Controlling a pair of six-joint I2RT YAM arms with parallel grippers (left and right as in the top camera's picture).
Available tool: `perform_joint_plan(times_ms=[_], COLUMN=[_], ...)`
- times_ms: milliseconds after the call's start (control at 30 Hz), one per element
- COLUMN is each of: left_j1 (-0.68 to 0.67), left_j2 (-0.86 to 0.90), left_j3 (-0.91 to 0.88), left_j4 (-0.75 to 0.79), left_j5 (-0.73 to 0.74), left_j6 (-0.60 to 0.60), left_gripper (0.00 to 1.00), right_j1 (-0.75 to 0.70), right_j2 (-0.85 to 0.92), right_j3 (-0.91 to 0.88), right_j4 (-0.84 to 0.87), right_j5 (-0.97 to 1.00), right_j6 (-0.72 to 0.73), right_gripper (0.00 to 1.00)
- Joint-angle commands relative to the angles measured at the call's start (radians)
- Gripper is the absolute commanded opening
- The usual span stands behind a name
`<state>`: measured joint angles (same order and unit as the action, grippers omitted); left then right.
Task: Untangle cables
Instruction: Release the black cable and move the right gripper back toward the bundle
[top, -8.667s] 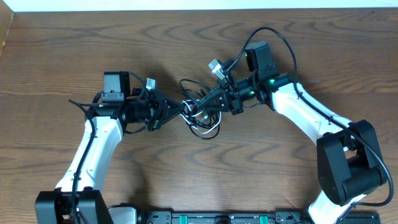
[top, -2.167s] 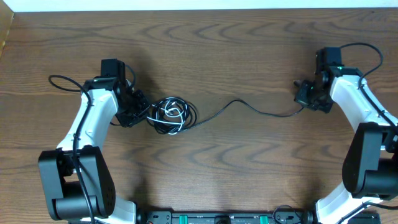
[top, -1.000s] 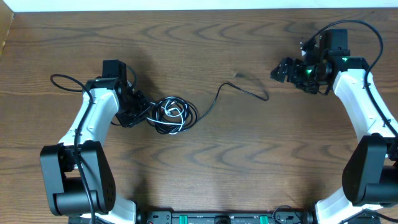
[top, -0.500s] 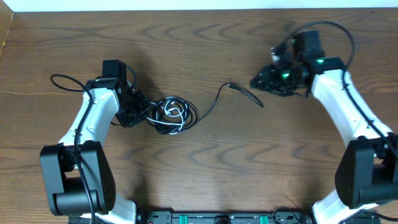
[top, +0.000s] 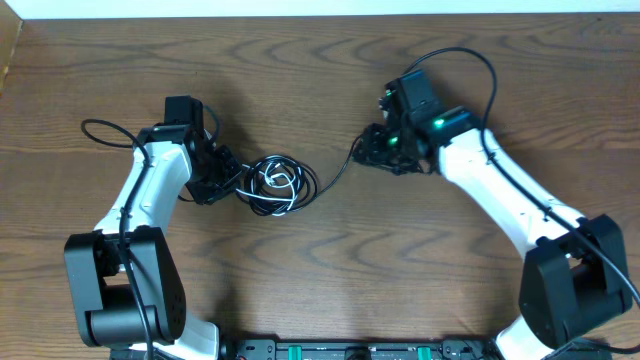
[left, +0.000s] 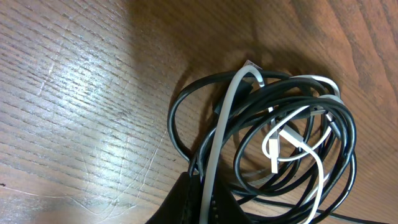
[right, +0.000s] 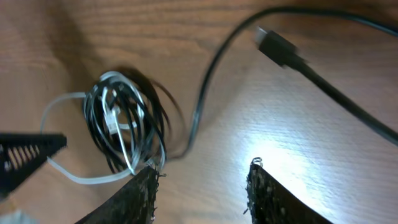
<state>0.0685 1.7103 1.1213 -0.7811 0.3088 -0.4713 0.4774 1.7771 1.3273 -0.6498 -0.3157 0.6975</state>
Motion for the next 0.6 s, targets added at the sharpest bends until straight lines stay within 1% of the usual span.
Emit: perform_joint_plan(times_ms=[0, 33, 67, 100, 200, 233, 267, 400, 567], left_j1=[0.002, 0.002, 0.002, 0.002, 0.002, 0.002, 0.002, 0.002, 0.002], left_j2=[0.011, 0.011, 0.011, 0.011, 0.011, 0.011, 0.011, 0.011, 0.011], left_j3=[-0.007, -0.007, -0.007, -0.007, -0.007, -0.007, -0.007, -0.007, -0.007], left_j4=[-0.002, -0.002, -0.002, -0.002, -0.002, -0.002, -0.002, 0.0, 0.002], left_j5=[-0.014, -0.014, -0.014, -0.014, -0.014, -0.014, -0.014, -0.014, -0.014], left_j6=[0.006, 0.006, 0.007, 0.007, 0.007, 0.007, 0.007, 0.007, 0.007], left_gripper=[0.08, 0.09, 0.26, 0.4, 0.7, 0.75, 0.79, 0.86, 0.87], right_j1=[0.056, 0.067, 0.077, 0.088, 0.113, 0.121, 0.128, 0.16, 0.203], right_j2=[-0.008, -0.008, -0.008, -0.008, -0.008, -0.008, -0.008, -0.008, -0.008], right_j3=[-0.042, -0.052, -0.063, -0.075, -0.107, -0.116, -0.124, -0.154, -0.183], right_j4=[0.053, 0.072, 0.088, 0.105, 0.158, 0.179, 0.197, 0.258, 0.288], right_j5=[0.106, 0.118, 0.132, 0.148, 0.172, 0.177, 0.183, 0.221, 0.307], right_j6=[0.126, 0.141, 0.159, 0.181, 0.212, 0.212, 0.212, 0.22, 0.279], right_gripper=[0.45, 0.45, 0.45, 0.46, 0.48, 0.49, 0.49, 0.49, 0.52])
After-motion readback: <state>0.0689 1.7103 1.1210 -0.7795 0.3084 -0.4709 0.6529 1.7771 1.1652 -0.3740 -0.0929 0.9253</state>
